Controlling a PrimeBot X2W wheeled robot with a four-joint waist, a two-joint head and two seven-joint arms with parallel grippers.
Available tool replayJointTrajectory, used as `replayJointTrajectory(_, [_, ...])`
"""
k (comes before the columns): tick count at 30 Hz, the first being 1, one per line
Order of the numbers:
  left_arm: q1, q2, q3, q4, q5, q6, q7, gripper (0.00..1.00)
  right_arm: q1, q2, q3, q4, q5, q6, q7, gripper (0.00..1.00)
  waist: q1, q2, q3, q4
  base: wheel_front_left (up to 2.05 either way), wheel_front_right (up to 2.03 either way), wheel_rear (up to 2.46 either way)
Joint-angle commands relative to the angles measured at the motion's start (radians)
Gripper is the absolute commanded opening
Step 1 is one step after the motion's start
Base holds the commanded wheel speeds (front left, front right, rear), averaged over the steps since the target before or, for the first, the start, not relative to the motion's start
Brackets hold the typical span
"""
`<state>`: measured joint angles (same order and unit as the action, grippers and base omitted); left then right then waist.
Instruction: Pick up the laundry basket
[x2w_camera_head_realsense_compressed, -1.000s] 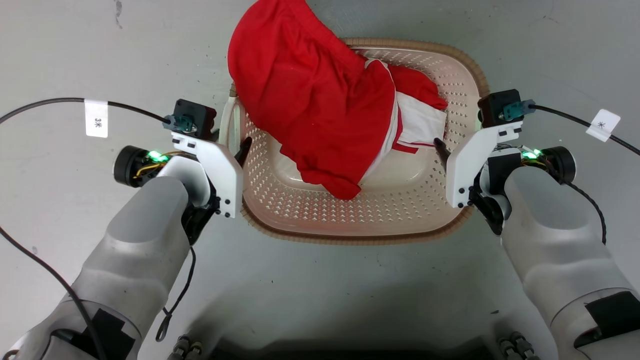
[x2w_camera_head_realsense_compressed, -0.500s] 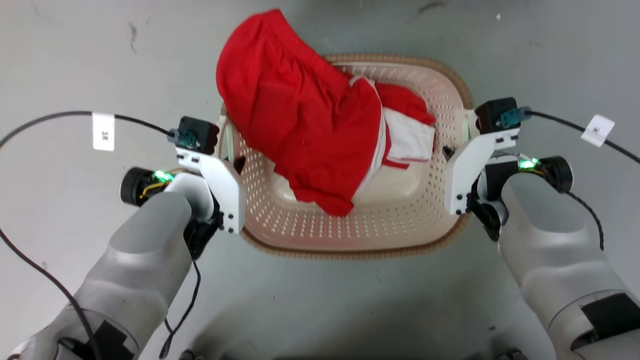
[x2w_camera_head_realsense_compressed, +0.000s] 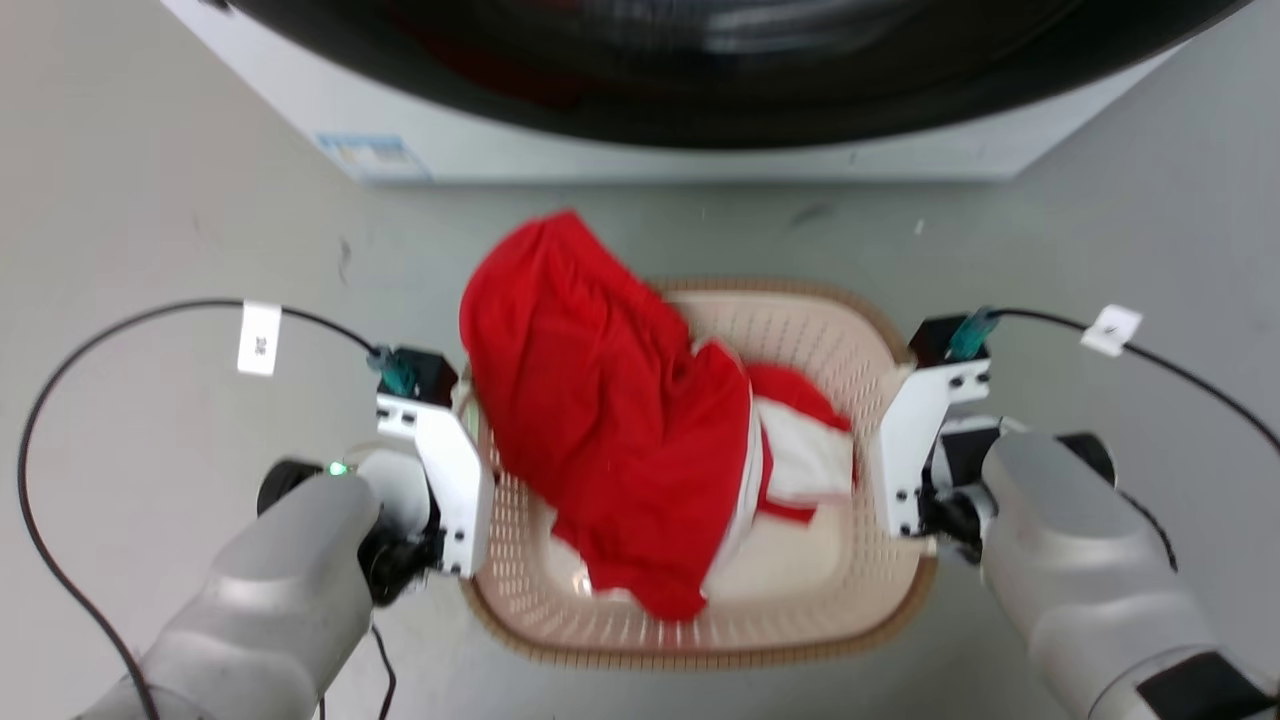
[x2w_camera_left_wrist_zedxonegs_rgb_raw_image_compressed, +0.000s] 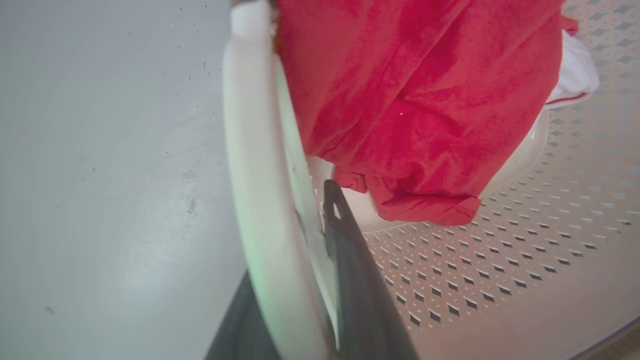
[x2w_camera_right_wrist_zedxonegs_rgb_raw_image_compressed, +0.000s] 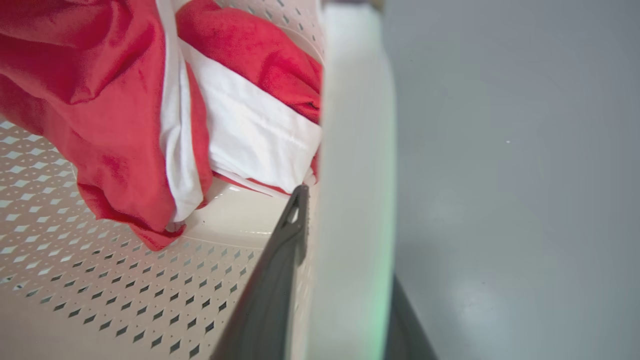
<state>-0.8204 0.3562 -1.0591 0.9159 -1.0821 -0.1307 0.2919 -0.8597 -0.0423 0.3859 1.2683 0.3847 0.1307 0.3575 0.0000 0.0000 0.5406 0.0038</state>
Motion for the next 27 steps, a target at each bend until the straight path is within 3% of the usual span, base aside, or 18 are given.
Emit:
replayJointTrajectory(1, [0.021, 0.027, -0.013, -0.005, -0.017, 0.001, 0.026, 0.0, 0.03, -0.014, 0.032, -0.011, 0.009, 0.0, 0.042, 0.0, 0.0, 0.0, -0.12, -0.011, 0.0, 0.0, 0.0])
replayJointTrajectory(8, [0.083, 0.067, -0.078, -0.043, -0.087, 0.001, 0.114, 0.0, 0.107, -0.013, 0.141, -0.066, 0.094, 0.002, 0.206, 0.0, 0.0, 0.0, -0.295, -0.024, 0.0, 0.0, 0.0])
replayJointTrajectory(15, [0.142, 0.097, -0.137, -0.081, -0.143, -0.001, 0.178, 0.0, 0.167, -0.013, 0.204, -0.086, 0.169, 0.005, 0.299, 0.0, 0.0, 0.0, -0.454, -0.031, 0.0, 0.0, 0.0])
replayJointTrajectory(27, [0.213, 0.144, -0.179, -0.127, -0.222, -0.001, 0.272, 0.0, 0.181, -0.015, 0.258, -0.091, 0.23, 0.005, 0.375, 0.0, 0.0, 0.0, -0.565, -0.05, 0.0, 0.0, 0.0])
